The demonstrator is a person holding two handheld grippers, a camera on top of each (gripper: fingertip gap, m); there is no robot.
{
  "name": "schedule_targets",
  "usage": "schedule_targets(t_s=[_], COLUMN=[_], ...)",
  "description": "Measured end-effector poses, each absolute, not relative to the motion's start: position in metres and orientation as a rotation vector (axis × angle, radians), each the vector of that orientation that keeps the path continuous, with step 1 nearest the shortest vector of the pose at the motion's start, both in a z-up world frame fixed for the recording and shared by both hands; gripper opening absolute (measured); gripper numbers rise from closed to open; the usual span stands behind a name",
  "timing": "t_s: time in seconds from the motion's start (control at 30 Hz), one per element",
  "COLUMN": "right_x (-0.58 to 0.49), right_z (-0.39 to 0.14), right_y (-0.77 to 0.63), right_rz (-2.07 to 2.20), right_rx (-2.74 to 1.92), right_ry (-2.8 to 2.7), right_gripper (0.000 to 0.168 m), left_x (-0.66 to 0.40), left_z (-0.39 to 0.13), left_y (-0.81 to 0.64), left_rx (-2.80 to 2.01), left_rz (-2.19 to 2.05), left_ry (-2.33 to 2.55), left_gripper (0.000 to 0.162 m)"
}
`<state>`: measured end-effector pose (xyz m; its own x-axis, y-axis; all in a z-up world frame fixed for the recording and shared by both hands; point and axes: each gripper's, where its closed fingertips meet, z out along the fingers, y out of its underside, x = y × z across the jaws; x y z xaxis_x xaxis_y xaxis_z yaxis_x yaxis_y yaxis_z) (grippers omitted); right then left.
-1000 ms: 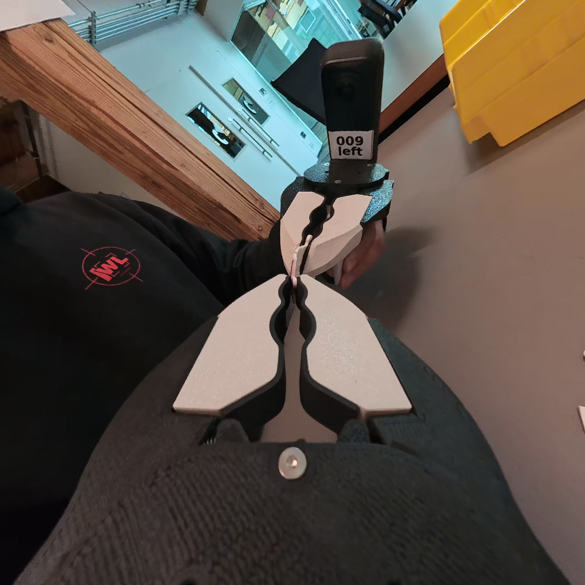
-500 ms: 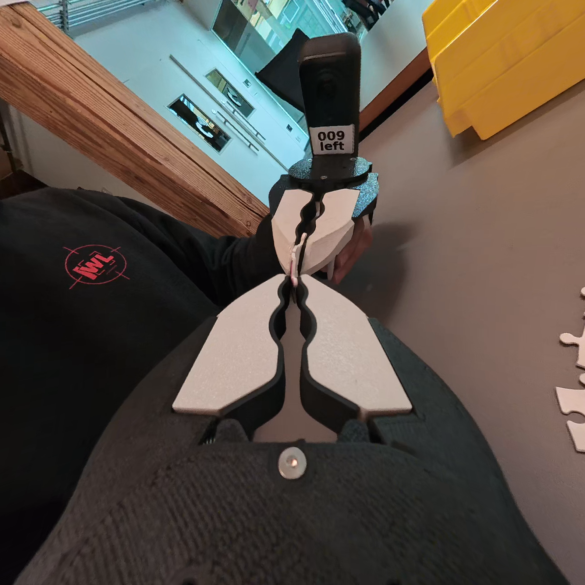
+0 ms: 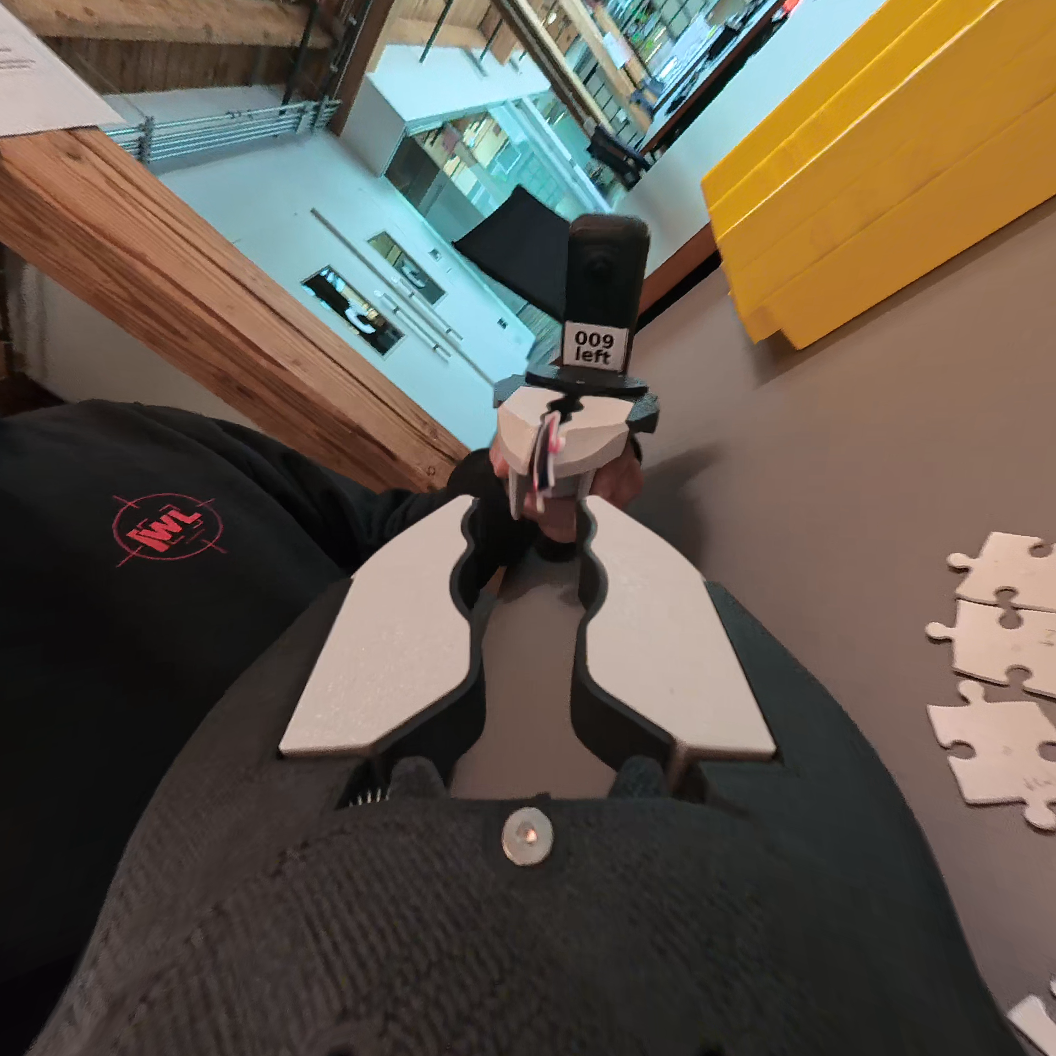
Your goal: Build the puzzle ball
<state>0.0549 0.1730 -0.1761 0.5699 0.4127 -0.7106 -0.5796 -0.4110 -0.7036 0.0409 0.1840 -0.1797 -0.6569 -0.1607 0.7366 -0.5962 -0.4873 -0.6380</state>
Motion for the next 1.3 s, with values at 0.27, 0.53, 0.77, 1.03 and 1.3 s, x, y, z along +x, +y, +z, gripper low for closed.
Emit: schedule_targets(t_s=[0.27, 0.53, 0.77, 1.03, 1.3], right_x=[0.05, 0.052, 0.055, 0.048, 0.043], right_z=[-0.167, -0.162, -0.168, -0.17, -0.181], right_y=[0.189, 0.198, 0.201, 0.199, 0.179], right_rz=[0.97, 0.932, 0.883, 0.884, 0.969], right_rx=[-1.563, -1.506, -1.527, -1.569, -1.763], right_ry=[0.21, 0.244, 0.252, 0.174, 0.09], right_gripper=[0.01, 0.002, 0.015, 0.002, 0.002], left_x=[0.057, 0.06, 0.062, 0.06, 0.051], left_z=[-0.163, -0.156, -0.158, -0.159, -0.178], left_y=[0.197, 0.196, 0.195, 0.19, 0.183], left_rx=[1.191, 1.187, 1.232, 1.203, 1.185], left_rz=[2.388, 2.46, 2.48, 2.458, 2.217], left_ry=[-1.146, -1.116, -1.211, -1.268, -1.778], left_gripper=[0.002, 0.002, 0.001, 0.001, 0.024])
